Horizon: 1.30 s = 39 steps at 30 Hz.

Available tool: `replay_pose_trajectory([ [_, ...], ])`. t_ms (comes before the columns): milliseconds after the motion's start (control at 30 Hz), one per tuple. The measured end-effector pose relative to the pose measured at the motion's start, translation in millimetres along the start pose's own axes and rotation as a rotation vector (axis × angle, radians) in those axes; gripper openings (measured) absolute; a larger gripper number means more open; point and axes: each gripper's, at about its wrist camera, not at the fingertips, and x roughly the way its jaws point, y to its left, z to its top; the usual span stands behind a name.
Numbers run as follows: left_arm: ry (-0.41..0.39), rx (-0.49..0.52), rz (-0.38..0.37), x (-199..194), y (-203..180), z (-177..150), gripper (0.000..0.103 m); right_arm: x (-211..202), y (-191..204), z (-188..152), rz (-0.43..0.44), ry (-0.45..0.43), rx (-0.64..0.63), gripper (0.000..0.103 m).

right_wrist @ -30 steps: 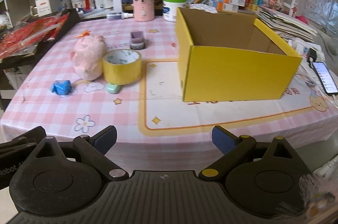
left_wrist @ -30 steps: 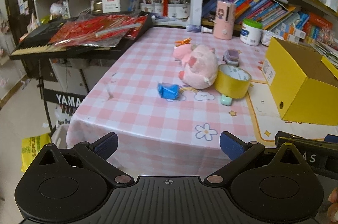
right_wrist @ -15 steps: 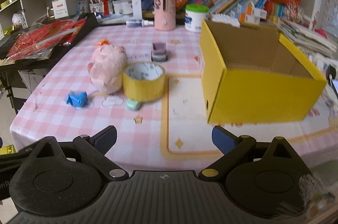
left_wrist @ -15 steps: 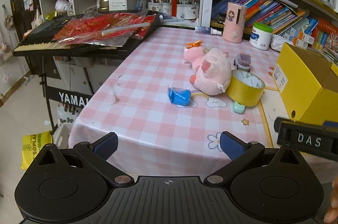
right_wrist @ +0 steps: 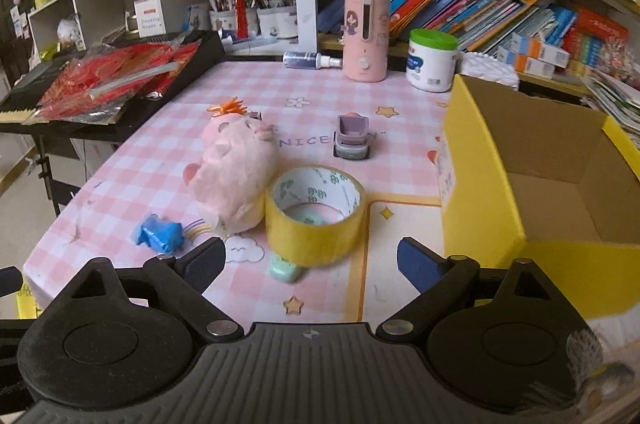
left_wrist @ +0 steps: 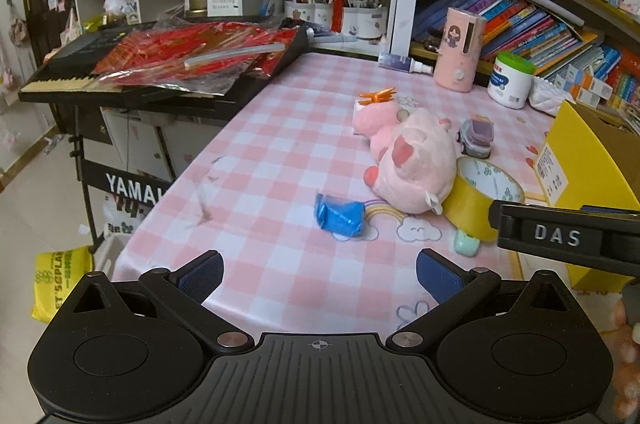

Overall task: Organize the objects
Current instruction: 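Move the right tool toward the yellow tape roll while the left tool approaches the blue paper piece, then close the right tool on the tape roll while the left tool grasps the blue paper piece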

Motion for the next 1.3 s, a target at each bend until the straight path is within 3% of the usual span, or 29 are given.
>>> replay_pose_trajectory([
  [333,0.075,0.018,0.045,37,-12,14,0.103,55,-9,18,0.031,0.098,-0.01,0.094],
  [700,0.149,0.115,0.088,86,-26,28,0.1,101,-16,31,0.055,0.175,-0.033,0.094],
  [767,0.157,0.117,0.08,93,-27,31,0.095,107,-17,33,0.071,0.191,-0.032,0.094],
  [833,0.165,0.11,0.066,98,-27,33,0.086,111,-18,34,0.089,0.202,-0.039,0.085],
  [967,0.182,0.079,0.043,110,-25,37,0.072,114,-17,36,0.112,0.202,-0.072,0.084],
  [1033,0.197,0.072,0.027,115,-24,36,0.056,115,-18,37,0.117,0.201,-0.078,0.083],
  [1133,0.185,0.053,0.021,116,-22,37,0.041,112,-25,40,0.103,0.178,-0.054,0.083],
  [1300,0.157,-0.013,-0.018,105,-14,39,0.04,99,-34,47,0.079,0.108,-0.026,0.083],
])
